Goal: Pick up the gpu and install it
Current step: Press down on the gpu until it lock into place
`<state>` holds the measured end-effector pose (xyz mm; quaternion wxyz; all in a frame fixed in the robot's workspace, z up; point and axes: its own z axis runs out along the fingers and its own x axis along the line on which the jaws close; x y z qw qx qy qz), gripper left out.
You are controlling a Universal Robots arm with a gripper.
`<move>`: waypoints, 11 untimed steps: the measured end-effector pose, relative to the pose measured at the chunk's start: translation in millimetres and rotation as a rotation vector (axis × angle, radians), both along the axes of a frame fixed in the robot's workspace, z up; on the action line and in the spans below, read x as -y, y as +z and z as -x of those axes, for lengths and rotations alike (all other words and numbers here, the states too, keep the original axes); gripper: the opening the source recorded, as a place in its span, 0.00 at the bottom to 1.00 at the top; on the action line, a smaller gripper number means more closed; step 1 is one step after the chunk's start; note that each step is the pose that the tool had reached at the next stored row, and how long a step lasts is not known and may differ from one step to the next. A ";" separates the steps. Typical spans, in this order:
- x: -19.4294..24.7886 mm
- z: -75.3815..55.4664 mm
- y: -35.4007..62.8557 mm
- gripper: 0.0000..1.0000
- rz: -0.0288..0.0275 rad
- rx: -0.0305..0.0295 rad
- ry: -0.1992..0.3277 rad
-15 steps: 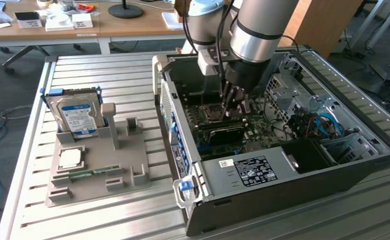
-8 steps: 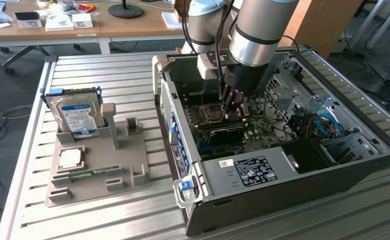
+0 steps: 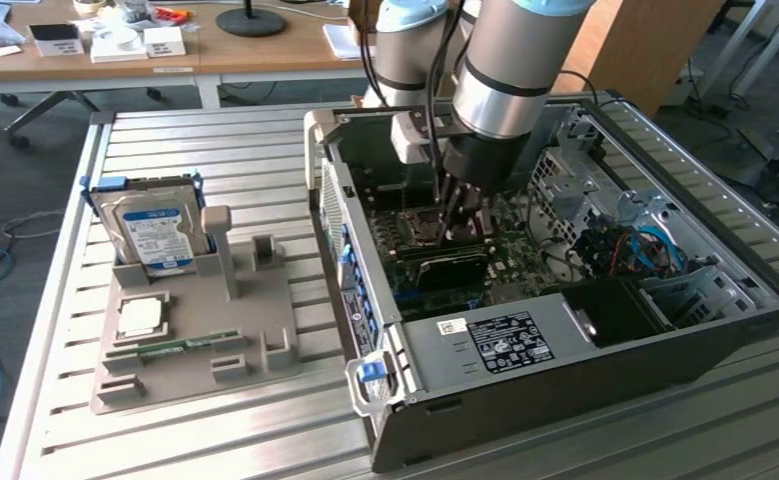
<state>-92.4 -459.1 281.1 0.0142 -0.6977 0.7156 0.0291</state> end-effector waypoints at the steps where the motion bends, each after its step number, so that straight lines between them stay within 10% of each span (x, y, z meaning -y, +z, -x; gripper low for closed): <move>1: -0.1 0.0 -1.0 0.11 0.0001 0.0000 0.000; 11: 0.7 0.3 -5.7 0.11 0.0000 0.0000 0.000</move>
